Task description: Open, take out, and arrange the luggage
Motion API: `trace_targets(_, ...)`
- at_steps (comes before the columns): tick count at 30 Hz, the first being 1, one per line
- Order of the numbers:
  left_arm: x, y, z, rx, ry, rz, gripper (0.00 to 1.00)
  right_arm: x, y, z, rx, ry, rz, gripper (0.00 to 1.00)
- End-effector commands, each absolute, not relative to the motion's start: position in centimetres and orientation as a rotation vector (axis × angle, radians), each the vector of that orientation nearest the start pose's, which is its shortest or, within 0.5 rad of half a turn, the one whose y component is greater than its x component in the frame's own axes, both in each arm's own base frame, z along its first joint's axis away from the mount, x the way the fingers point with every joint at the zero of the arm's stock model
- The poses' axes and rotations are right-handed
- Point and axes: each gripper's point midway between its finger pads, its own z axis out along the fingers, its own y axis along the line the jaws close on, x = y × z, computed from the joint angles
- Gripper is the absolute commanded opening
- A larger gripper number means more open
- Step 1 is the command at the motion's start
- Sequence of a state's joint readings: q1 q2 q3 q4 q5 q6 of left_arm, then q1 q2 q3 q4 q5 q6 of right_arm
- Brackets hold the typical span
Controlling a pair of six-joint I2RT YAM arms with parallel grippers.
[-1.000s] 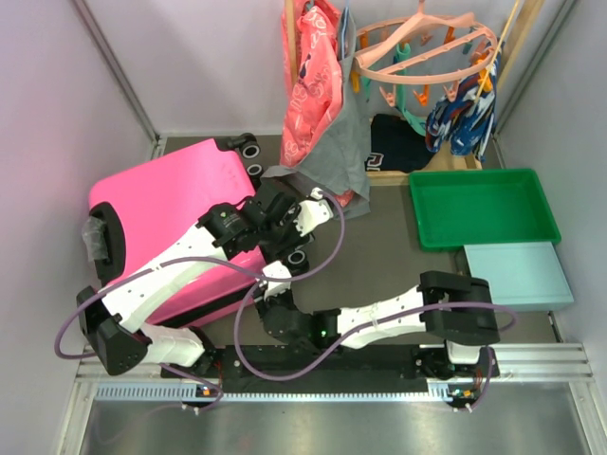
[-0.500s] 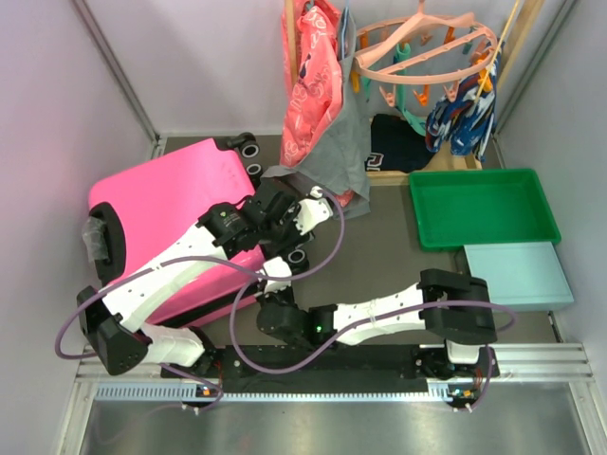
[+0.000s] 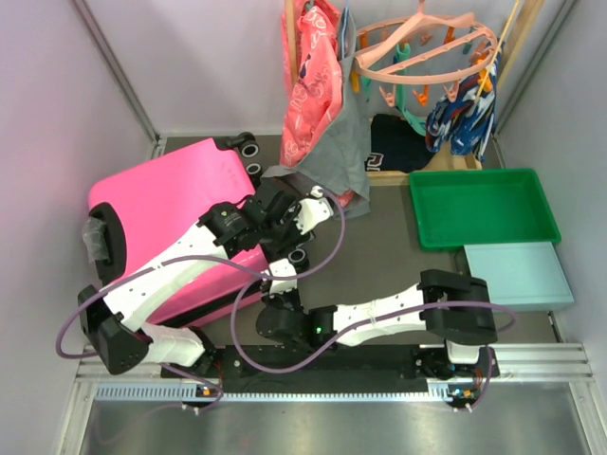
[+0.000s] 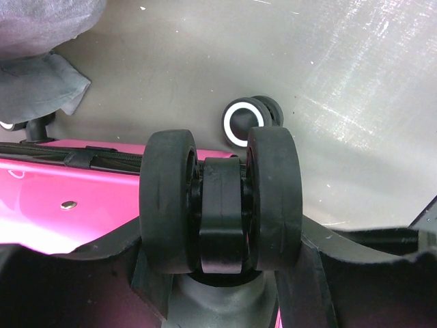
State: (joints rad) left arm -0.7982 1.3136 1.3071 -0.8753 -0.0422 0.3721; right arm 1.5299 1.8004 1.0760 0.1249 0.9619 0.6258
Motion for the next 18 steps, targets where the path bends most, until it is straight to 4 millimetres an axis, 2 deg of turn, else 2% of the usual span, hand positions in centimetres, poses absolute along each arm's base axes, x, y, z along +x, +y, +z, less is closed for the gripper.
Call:
trace_targets(1,26.7,-22.6,25.8,1.203,1.913,-0.134,0.0,15.0,44.3,13.5,-0.264,1.863,0.393,0.32)
trace_targets(4,26.7,-22.7,25.9,1.202,1.909,-0.136,0.0,15.3,44.9,13.8,-0.251,1.848,0.378,0.38)
trace_targets(8,26.8,-22.7,26.0,1.201,1.909,-0.137,0.0,15.1,46.4,14.8,-0.281,1.825,0.436,0.4)
trace_targets(14,26.9,-22.8,26.0,1.199,1.908,-0.135,0.0,14.4,47.6,14.9,-0.337,1.799,0.487,0.43)
trace_targets(18,26.8,-22.8,25.9,1.205,1.91,-0.139,0.0,14.9,47.0,14.0,-0.31,1.837,0.437,0.45)
